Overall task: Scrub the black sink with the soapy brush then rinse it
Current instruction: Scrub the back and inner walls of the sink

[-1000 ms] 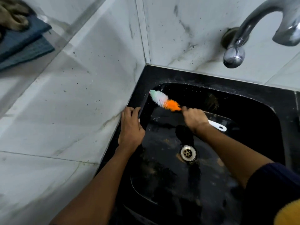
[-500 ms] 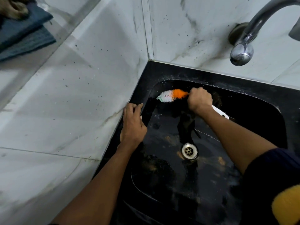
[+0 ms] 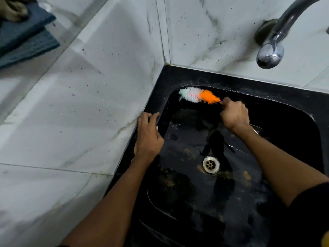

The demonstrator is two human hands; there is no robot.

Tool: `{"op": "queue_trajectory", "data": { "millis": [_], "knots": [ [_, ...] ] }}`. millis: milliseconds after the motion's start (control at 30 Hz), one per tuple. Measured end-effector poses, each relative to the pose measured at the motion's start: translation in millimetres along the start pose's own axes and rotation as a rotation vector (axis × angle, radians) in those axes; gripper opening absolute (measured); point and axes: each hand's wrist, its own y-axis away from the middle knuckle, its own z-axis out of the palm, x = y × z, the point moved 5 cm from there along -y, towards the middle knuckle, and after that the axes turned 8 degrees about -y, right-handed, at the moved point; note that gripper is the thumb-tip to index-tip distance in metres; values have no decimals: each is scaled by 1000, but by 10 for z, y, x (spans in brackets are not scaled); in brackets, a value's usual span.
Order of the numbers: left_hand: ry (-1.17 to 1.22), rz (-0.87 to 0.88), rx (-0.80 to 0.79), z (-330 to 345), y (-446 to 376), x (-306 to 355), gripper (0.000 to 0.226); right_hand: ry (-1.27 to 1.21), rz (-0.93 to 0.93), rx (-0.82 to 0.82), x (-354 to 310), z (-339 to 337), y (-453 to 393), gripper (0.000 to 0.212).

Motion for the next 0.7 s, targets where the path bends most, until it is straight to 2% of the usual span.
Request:
{"op": "queue_trajectory", "data": {
  "millis": [100, 233, 333, 467, 600, 700],
  "knots": [
    [1, -6, -3, 2, 10, -5, 54, 10, 106, -81, 186, 128, 46, 29],
    [-19, 14, -6, -5, 14, 16, 54, -89, 141, -40, 341, 137, 119, 26],
    [-32, 15, -1, 0, 17, 16, 54, -110, 254, -136, 517, 200, 160, 26],
    [-31, 19, -6, -3, 14, 28, 56, -172, 225, -28, 602, 118, 232, 24],
    [-33, 20, 1, 3, 6, 27, 57, -156, 324, -102, 800, 147, 316, 27],
    [-26, 17, -6, 0, 21, 24, 57, -206, 288, 72, 795, 19, 352, 20]
  ]
}}
